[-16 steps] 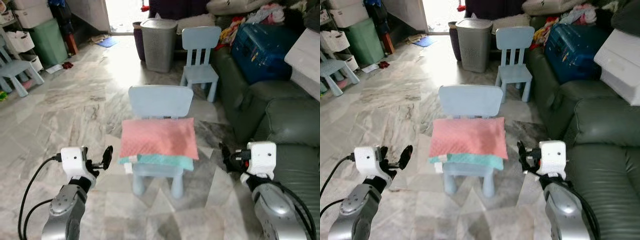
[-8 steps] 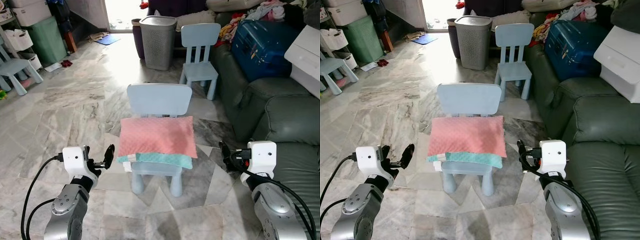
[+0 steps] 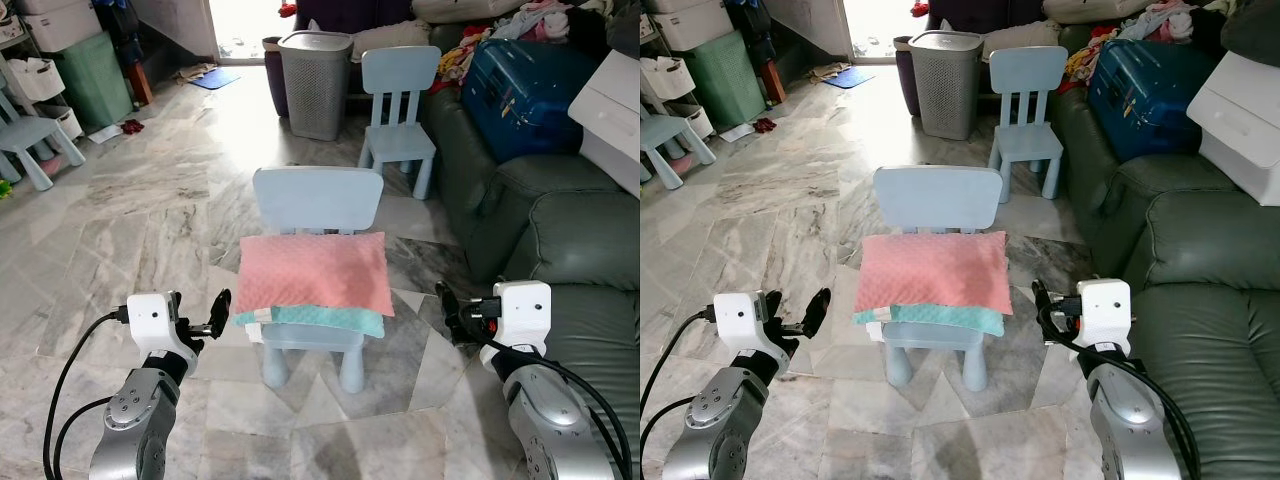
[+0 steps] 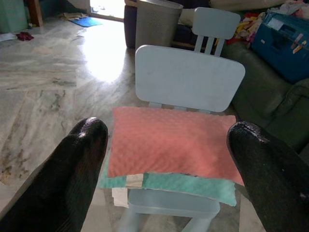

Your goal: Move the pillow to the sofa

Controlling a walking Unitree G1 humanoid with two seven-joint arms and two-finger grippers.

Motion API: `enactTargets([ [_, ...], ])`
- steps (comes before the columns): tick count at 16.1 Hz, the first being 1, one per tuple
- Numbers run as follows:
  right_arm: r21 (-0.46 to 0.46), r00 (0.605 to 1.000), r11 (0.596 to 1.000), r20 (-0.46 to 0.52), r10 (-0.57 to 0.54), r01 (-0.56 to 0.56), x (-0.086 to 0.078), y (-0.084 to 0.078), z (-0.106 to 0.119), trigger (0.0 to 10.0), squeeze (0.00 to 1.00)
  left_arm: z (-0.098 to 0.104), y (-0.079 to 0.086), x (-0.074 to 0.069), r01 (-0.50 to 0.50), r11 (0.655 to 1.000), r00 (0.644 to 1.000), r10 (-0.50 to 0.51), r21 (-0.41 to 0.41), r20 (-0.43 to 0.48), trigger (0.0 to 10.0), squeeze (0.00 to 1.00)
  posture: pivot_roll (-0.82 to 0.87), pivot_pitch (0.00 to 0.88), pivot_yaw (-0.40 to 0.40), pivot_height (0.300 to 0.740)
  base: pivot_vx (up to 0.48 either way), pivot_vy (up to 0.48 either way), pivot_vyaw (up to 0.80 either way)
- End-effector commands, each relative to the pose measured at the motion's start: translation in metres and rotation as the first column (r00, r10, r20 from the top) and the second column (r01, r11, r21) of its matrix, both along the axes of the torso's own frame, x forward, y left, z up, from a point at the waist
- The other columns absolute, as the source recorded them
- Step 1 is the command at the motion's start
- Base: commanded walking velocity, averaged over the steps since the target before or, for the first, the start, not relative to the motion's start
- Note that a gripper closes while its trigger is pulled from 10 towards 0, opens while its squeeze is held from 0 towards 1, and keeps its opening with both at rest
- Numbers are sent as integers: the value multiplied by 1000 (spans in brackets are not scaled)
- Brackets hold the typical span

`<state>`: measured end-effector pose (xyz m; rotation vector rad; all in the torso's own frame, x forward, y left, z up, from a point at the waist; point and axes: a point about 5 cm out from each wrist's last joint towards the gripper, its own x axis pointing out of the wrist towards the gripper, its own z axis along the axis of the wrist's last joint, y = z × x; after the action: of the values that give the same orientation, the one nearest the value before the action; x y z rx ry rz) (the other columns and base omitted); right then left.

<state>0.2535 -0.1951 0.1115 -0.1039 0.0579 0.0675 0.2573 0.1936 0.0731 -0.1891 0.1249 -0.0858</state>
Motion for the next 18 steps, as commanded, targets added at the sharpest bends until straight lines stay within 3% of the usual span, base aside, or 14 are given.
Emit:
enactTargets([
  [1,-1,1000,1000,-4,8,-8,2,1,-1,10000,0,0,0,-1,8,1000,1000,-8,6,1,10000,0,-146,16,20,740,0,0,0],
  [3,85,999,996,-30,37,-34,0,4,-3,10000,0,1,-1,-1,9,1000,1000,-9,-13,6,10000,0,-146,16,19,740,0,0,0],
  [7,92,999,996,-47,-4,9,2,-1,-4,10000,0,3,0,1,-15,1000,1000,15,-14,12,10000,0,-147,21,20,740,0,0,0],
  [11,30,998,998,-27,-50,50,1,-6,-4,10000,0,2,2,1,-36,999,999,36,-3,4,10000,0,-149,26,20,740,0,0,0],
  [13,125,1000,992,-23,-20,23,2,-1,-2,10000,0,1,4,2,-73,997,997,74,31,-23,10000,0,-150,28,19,740,0,0,0],
  [14,98,1000,995,-17,-24,26,2,-1,-1,10000,0,4,2,3,-13,1000,1000,13,14,9,10000,0,-152,29,19,740,0,0,0],
  [16,77,999,996,0,-46,46,2,-2,-1,10000,0,2,5,2,-59,998,998,59,5,-20,10000,0,-152,28,19,740,0,0,0],
  [18,45,999,999,-38,-28,30,1,-1,-4,10000,0,3,5,3,-45,999,999,45,19,-10,10000,0,-154,30,20,740,0,0,0],
])
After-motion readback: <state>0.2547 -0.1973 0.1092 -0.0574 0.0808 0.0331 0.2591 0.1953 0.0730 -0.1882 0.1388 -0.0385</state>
